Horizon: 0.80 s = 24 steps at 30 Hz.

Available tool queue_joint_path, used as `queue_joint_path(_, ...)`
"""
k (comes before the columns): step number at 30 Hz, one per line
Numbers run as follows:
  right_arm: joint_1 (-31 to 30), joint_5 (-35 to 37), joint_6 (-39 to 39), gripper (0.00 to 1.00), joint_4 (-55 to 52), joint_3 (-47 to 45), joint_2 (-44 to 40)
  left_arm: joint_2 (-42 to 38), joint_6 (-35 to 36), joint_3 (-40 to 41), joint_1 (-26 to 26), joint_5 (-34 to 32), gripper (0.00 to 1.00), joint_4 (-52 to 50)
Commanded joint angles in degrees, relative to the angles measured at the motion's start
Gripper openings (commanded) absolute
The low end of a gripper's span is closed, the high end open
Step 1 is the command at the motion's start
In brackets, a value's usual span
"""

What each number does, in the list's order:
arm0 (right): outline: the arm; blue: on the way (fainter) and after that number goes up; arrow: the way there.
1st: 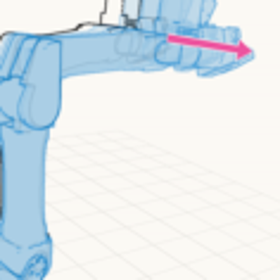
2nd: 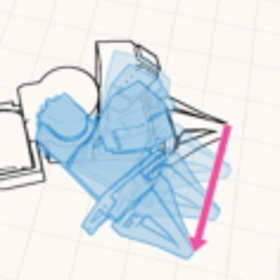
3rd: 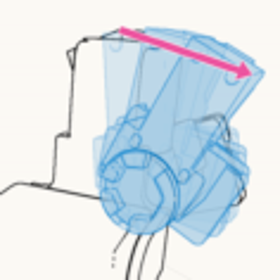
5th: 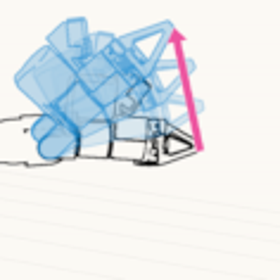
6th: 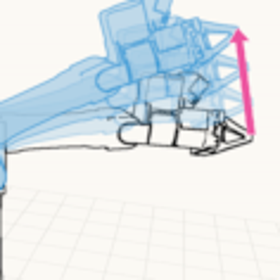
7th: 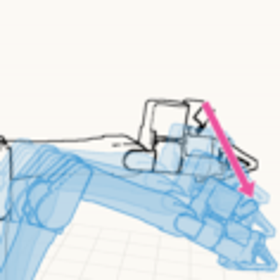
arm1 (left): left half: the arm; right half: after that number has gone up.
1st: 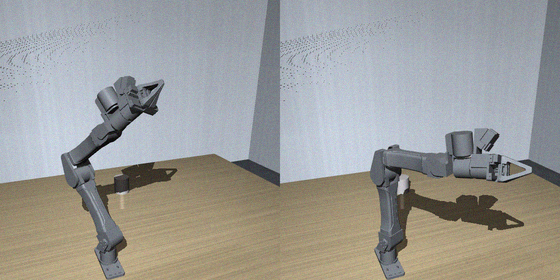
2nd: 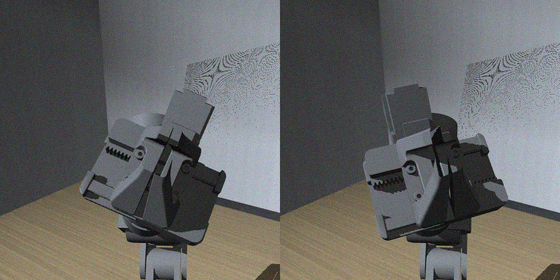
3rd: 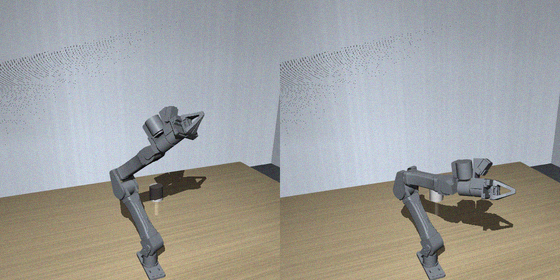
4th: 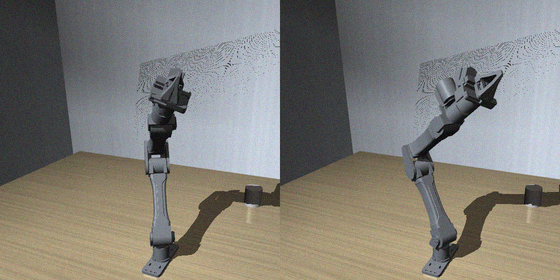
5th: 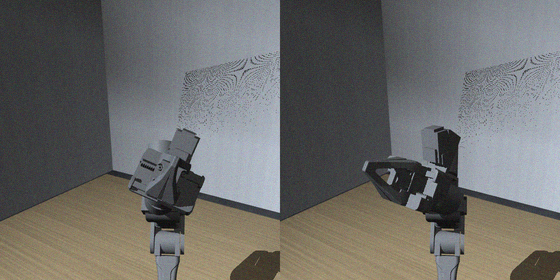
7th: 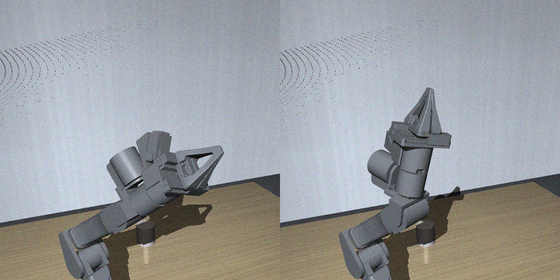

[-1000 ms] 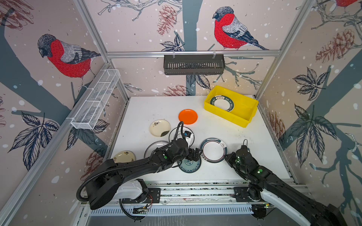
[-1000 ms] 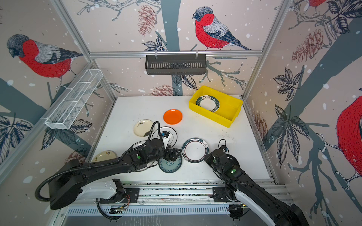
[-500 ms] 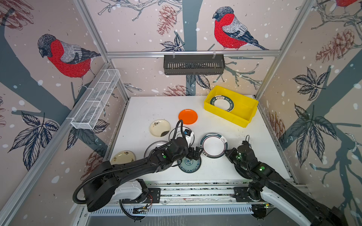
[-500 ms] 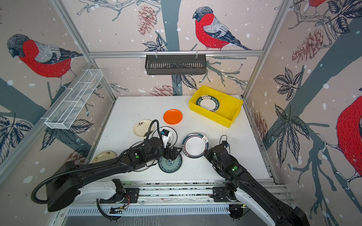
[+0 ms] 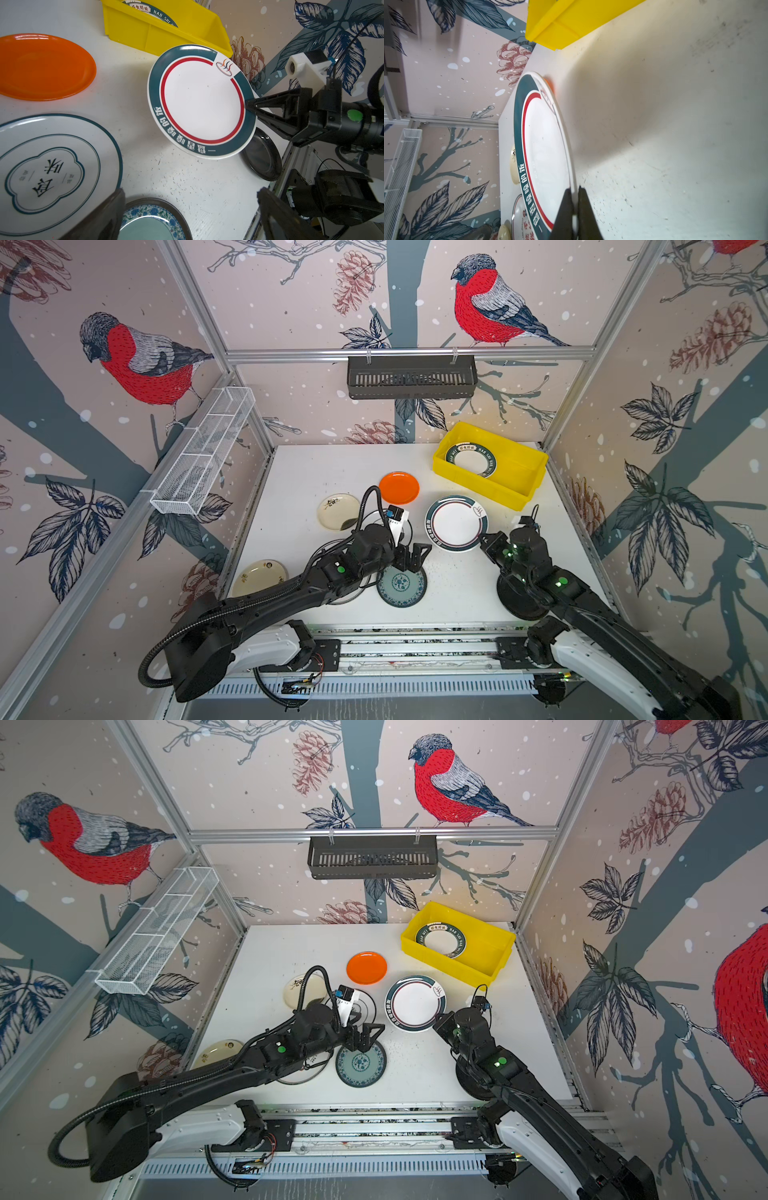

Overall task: Place the plates into the plastic bin on the countertop
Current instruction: Pick up the plate from the bottom-center of the table, then place the plate in the plastic bin.

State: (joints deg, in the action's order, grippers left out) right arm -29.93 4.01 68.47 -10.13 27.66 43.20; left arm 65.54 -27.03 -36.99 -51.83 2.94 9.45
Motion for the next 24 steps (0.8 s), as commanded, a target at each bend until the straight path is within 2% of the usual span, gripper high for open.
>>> queue_joint_path(1, 1.5, 0.0, -3.2, 0.0, 2.9, 3.8, 2.5, -0.9, 1.3, 0.4, 0.2, 0.9, 0.98, 1.7)
queue_joint_path(7, 8.9, -1.8, -9.9, 0.0, 5.6, 12.8, 10.7, -0.8, 2.7, 0.9, 0.1, 1.1, 0.98, 3.4)
queue_joint_path(14, 18.9, -7.6, -17.1, 0.0, 9.9, 26.4, 27.5, -1.5, 4.4, 1.1, 0.1, 0.8, 0.98, 4.4)
queue_joint_path(18, 24.4, -13.5, -18.6, 0.0, 9.6, 35.1, 38.2, -1.8, 4.6, 1.6, 0.2, 0.4, 0.98, 5.1)
queue_joint_path(24, 28.9, -14.2, -18.9, 0.0, 10.2, 46.0, 51.1, -2.0, 4.6, 1.9, 0.2, 0.4, 0.98, 5.8)
